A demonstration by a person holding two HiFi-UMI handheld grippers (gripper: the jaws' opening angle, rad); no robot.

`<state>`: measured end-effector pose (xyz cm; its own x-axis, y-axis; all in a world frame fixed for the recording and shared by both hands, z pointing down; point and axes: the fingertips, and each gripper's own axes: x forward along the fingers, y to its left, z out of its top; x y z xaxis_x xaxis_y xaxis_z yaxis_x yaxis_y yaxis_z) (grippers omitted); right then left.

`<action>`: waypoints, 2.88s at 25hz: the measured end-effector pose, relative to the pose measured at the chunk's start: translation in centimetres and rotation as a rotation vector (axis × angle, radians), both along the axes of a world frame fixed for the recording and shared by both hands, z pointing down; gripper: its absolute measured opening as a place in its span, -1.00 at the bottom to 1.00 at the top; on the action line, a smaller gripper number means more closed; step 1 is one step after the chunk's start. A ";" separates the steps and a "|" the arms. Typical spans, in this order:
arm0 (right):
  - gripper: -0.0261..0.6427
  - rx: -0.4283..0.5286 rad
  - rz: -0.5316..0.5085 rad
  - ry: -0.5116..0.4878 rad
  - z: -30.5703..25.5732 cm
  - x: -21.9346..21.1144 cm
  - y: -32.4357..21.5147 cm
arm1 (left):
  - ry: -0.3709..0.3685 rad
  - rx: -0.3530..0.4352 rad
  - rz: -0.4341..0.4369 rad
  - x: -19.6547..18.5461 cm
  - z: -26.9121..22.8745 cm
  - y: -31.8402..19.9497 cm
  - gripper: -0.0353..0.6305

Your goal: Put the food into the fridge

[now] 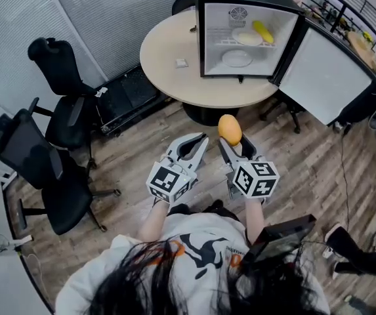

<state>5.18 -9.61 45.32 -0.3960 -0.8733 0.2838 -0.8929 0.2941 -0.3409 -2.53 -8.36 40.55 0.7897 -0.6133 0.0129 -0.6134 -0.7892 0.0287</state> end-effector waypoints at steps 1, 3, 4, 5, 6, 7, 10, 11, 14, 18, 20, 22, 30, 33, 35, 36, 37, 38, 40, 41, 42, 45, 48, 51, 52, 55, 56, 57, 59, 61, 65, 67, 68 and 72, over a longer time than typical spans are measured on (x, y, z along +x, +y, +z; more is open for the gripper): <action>-0.05 0.000 0.000 0.003 0.0 0.4 -0.1 | -0.001 0.000 -0.001 0.3 0.0 -0.2 -0.85; -0.05 0.000 -0.002 0.009 0.0 1.2 -0.3 | -0.003 0.000 -0.003 1.1 0.0 -0.5 -0.85; -0.05 0.000 -0.003 0.011 0.1 1.6 -0.4 | -0.003 0.001 -0.005 1.5 0.1 -0.6 -0.85; -0.05 0.000 -0.006 0.011 0.1 2.0 -0.6 | -0.003 0.001 -0.007 1.9 0.1 -0.7 -0.85; -0.05 -0.001 -0.010 0.012 0.1 2.4 -0.7 | -0.003 0.002 -0.010 2.2 0.1 -0.9 -0.85; -0.05 -0.002 -0.016 0.012 0.1 2.7 -0.8 | -0.003 0.002 -0.014 2.6 0.1 -1.1 -0.85; -0.05 -0.004 -0.035 0.012 0.3 3.6 -1.3 | -0.002 0.004 -0.030 3.5 0.1 -1.6 -0.85; -0.05 -0.005 -0.042 0.012 0.5 3.9 -1.4 | 0.000 0.003 -0.036 3.7 0.2 -1.8 -0.85; -0.05 -0.019 -0.067 0.022 1.2 4.7 -1.8 | 0.003 -0.012 -0.061 4.5 1.0 -2.1 -0.85; -0.05 -0.042 -0.099 0.012 2.3 5.1 -1.7 | -0.012 -0.038 -0.096 4.8 2.1 -2.2 -0.85; -0.05 -0.054 -0.108 0.000 2.8 5.2 -1.9 | -0.024 -0.045 -0.102 5.0 2.4 -2.5 -0.85; -0.05 -0.066 -0.112 -0.010 3.4 5.3 -2.3 | -0.037 -0.051 -0.104 5.1 2.7 -2.9 -0.85; -0.05 -0.089 -0.121 -0.028 4.6 5.4 -4.8 | -0.057 -0.075 -0.109 5.4 3.7 -5.3 -0.85; -0.05 -0.089 -0.111 -0.027 4.6 6.0 -6.9 | -0.055 -0.074 -0.100 5.8 3.8 -6.9 -0.85; -0.05 -0.087 -0.106 -0.023 4.5 6.2 -8.4 | -0.052 -0.071 -0.098 5.9 3.8 -8.6 -0.85; -0.05 -0.086 -0.105 -0.020 4.5 6.2 -9.3 | -0.050 -0.070 -0.100 5.8 3.8 -9.6 -0.85; -0.05 -0.085 -0.104 -0.017 4.5 6.2 -10.2 | -0.048 -0.069 -0.102 5.7 3.8 -10.6 -0.85; -0.05 -0.085 -0.103 -0.016 4.5 6.2 -11.1 | -0.045 -0.067 -0.103 5.7 3.7 -11.6 -0.85; -0.05 -0.086 -0.097 -0.013 4.5 6.3 -13.0 | -0.044 -0.064 -0.099 5.6 3.6 -13.7 -0.85; -0.05 -0.087 -0.094 -0.012 4.4 6.2 -13.9 | -0.044 -0.063 -0.097 5.5 3.5 -14.7 -0.85; -0.05 -0.087 -0.092 -0.010 4.3 6.2 -14.8 | -0.042 -0.062 -0.094 5.5 3.3 -15.7 -0.85; -0.05 -0.082 -0.082 -0.008 3.9 6.0 -17.6 | -0.033 -0.060 -0.086 5.3 3.0 -18.8 -0.85; -0.05 -0.082 -0.069 -0.005 3.6 5.9 -20.1 | -0.031 -0.058 -0.071 5.1 2.8 -21.3 -0.85; -0.05 -0.084 -0.054 -0.002 3.5 5.7 -22.3 | -0.031 -0.060 -0.059 4.8 2.9 -23.5 -0.85; -0.05 -0.083 -0.050 -0.001 3.4 5.7 -23.1 | -0.030 -0.061 -0.056 4.6 3.0 -24.2 -0.85; -0.05 -0.079 -0.035 0.007 3.2 5.5 -25.3 | -0.025 -0.058 -0.048 4.0 3.0 -26.3 -0.85; -0.05 -0.079 -0.029 0.009 3.1 5.4 -25.9 | -0.024 -0.057 -0.045 3.9 3.1 -26.9 -0.85; -0.05 -0.079 -0.024 0.011 3.1 5.4 -26.6 | -0.023 -0.057 -0.042 3.7 3.1 -27.6 -0.85; -0.05 -0.075 -0.014 0.019 2.8 5.3 -28.0 | -0.022 -0.057 -0.034 3.4 3.1 -28.9 -0.85; -0.05 -0.065 -0.004 0.034 2.4 5.5 -29.6 | -0.020 -0.059 -0.025 3.2 3.2 -29.9 -0.85; -0.05 -0.028 0.017 0.075 1.1 6.1 -33.2 | -0.016 -0.058 -0.006 2.9 3.3 -31.5 -0.85; -0.05 -0.011 0.021 0.105 0.4 6.4 -35.1 | -0.011 -0.056 0.000 2.7 3.3 -32.2 -0.85; -0.05 -0.003 0.020 0.122 0.1 6.5 -36.0 | -0.008 -0.055 0.003 2.7 3.2 -32.5 -0.85; -0.05 0.018 0.010 0.189 -0.8 6.8 -39.4 | 0.002 -0.051 0.014 2.5 3.1 -33.5 -0.85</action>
<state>11.98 -48.97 44.48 -0.3284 -0.8826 0.3364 -0.9435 0.2895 -0.1614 0.02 -41.89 43.70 0.7980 -0.6012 0.0425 -0.6026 -0.7949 0.0699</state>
